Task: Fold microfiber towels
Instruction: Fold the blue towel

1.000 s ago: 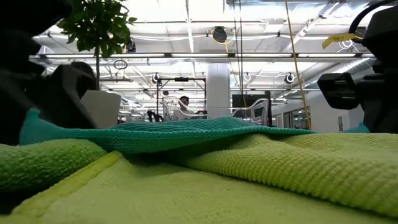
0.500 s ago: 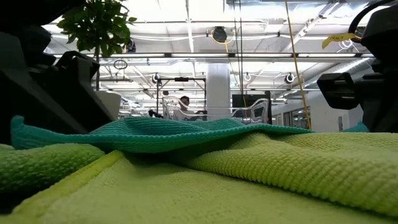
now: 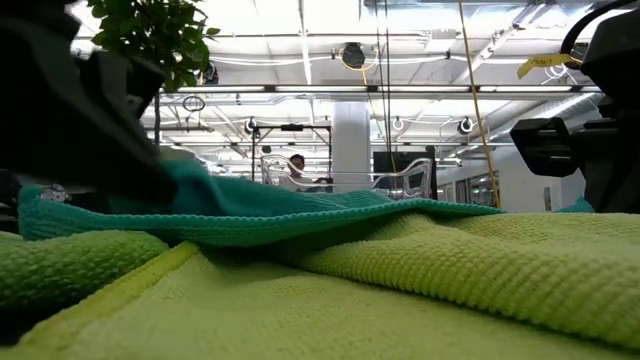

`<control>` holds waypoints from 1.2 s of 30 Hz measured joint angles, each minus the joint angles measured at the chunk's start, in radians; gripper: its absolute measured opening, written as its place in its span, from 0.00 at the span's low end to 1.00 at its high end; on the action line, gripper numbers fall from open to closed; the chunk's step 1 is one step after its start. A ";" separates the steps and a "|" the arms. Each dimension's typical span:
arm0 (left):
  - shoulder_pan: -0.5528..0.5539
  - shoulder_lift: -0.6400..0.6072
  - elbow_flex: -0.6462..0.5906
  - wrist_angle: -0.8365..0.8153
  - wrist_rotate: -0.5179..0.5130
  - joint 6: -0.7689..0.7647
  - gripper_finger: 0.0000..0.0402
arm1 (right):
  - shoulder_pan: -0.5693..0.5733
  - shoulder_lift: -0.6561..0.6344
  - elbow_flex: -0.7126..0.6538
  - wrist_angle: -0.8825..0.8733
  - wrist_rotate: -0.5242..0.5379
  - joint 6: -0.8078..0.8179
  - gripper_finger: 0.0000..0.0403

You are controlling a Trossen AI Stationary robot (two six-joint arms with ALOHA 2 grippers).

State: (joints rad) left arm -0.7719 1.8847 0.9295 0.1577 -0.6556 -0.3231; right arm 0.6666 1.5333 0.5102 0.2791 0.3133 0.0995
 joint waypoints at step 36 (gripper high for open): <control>-0.036 -0.064 0.001 -0.002 0.201 -0.124 0.36 | 0.003 0.000 0.000 -0.020 0.000 0.020 0.00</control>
State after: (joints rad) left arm -0.8082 1.8204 0.9302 0.1560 -0.4548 -0.4473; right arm 0.6693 1.5333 0.5102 0.2595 0.3130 0.1196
